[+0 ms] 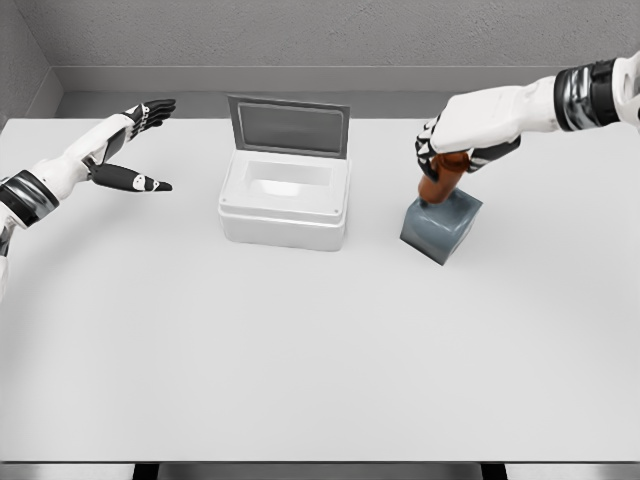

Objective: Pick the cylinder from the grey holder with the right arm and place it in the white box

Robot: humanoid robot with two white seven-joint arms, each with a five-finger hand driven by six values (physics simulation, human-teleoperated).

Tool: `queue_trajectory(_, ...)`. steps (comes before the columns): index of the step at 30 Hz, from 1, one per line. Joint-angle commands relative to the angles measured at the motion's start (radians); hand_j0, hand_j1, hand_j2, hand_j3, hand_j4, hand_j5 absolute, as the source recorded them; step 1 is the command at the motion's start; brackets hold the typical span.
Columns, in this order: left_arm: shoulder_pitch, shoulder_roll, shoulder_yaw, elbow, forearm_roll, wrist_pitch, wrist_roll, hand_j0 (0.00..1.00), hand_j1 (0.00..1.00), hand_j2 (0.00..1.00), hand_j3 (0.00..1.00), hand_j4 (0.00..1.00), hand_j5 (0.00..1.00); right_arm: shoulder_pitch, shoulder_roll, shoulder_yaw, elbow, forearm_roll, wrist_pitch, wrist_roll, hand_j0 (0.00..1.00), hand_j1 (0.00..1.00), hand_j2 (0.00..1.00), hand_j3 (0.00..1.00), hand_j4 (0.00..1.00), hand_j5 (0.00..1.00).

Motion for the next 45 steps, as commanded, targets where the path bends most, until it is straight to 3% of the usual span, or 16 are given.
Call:
queue_trajectory(1,0.000,0.001,0.001,-0.001,0.008,0.002,0.000,1.00,1.00,1.00,1.00,1.00,1.00,-0.002,0.002,0.007,-0.003,-0.005,0.003,0.002,0.35,0.35,0.35,0.35,0.35,0.35)
queue_trajectory(8,0.000,0.001,0.001,-0.001,0.008,0.002,0.000,1.00,1.00,1.00,1.00,1.00,1.00,-0.028,0.019,0.007,-0.032,-0.005,0.003,0.007,0.35,0.35,0.35,0.35,0.35,0.35)
queue_trajectory(45,-0.003,0.001,0.001,-0.002,0.008,0.002,0.000,1.00,1.00,1.00,1.00,1.00,1.00,-0.106,0.140,0.015,-0.033,-0.018,0.003,0.001,0.35,0.35,0.35,0.35,0.35,0.35)
